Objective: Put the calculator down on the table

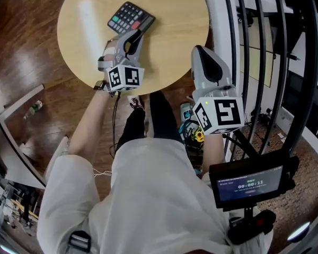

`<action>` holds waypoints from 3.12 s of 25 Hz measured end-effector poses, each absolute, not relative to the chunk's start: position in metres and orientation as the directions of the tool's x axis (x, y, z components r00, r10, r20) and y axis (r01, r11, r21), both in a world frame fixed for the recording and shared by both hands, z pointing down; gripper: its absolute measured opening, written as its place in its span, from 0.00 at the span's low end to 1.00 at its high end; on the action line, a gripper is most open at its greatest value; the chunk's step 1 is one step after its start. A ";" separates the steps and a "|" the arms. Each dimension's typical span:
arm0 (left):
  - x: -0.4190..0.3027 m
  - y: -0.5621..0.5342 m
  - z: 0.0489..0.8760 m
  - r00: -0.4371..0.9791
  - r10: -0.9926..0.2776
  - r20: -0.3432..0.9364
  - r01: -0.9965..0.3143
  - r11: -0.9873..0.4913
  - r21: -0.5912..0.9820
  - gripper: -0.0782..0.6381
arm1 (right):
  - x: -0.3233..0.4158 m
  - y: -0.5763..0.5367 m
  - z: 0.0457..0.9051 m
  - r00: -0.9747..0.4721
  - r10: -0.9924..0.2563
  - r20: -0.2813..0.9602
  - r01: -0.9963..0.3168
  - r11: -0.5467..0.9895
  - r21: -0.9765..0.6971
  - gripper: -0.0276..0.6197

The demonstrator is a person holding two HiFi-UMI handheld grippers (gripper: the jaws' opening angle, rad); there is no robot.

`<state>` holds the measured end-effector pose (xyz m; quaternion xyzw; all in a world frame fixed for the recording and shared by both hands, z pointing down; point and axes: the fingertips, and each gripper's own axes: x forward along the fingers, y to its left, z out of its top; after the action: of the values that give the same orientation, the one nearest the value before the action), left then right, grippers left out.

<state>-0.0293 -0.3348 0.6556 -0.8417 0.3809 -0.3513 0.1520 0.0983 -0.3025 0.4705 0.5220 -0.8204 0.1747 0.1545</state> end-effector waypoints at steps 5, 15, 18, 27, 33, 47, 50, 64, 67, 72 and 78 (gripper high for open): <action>-0.027 -0.332 0.658 0.461 -0.743 0.486 -0.514 -0.669 -0.537 0.22 | 0.097 -0.301 0.473 -0.408 -0.798 0.443 -0.911 0.390 -0.136 0.04; -0.027 -0.327 0.667 0.466 -0.722 0.512 -0.506 -0.692 -0.515 0.25 | 0.095 -0.298 0.476 -0.412 -0.793 0.449 -0.909 0.389 -0.149 0.04; -0.028 -0.328 0.668 0.462 -0.720 0.518 -0.504 -0.694 -0.515 0.25 | 0.095 -0.298 0.478 -0.412 -0.793 0.449 -0.909 0.388 -0.149 0.04; -0.028 -0.329 0.676 0.454 -0.710 0.538 -0.477 -0.704 -0.527 0.26 | 0.093 -0.300 0.476 -0.425 -0.791 0.439 -0.904 0.390 -0.173 0.04; -0.026 -0.331 0.679 0.460 -0.699 0.548 -0.521 -0.712 -0.471 0.27 | 0.094 -0.299 0.478 -0.425 -0.790 0.441 -0.904 0.391 -0.172 0.04; -0.021 -0.320 0.679 0.498 -0.664 0.558 -0.473 -0.747 -0.467 0.37 | 0.093 -0.301 0.480 -0.440 -0.785 0.436 -0.897 0.400 -0.186 0.04; -0.022 -0.320 0.674 0.496 -0.680 0.540 -0.479 -0.733 -0.483 0.28 | 0.090 -0.300 0.480 -0.448 -0.781 0.436 -0.893 0.409 -0.187 0.04; -0.016 -0.321 0.661 0.506 -0.716 0.481 -0.495 -0.698 -0.517 0.12 | 0.093 -0.304 0.484 -0.447 -0.783 0.433 -0.894 0.412 -0.177 0.04; -0.018 -0.321 0.647 0.500 -0.730 0.465 -0.513 -0.683 -0.521 0.12 | 0.093 -0.301 0.474 -0.451 -0.786 0.422 -0.891 0.420 -0.170 0.04; -0.020 -0.322 0.585 0.515 -0.758 0.400 -0.646 -0.650 -0.400 0.12 | 0.095 -0.296 0.436 -0.455 -0.805 0.381 -0.889 0.434 -0.145 0.04; -0.033 -0.325 0.539 0.468 -0.806 0.362 -0.773 -0.572 -0.273 0.11 | 0.098 -0.293 0.419 -0.454 -0.819 0.352 -0.889 0.441 -0.121 0.04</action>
<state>-0.0326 -0.3255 0.5392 -0.8561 0.4612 -0.2304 0.0354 0.0977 -0.2935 0.4195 0.5082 -0.8401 0.1455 0.1215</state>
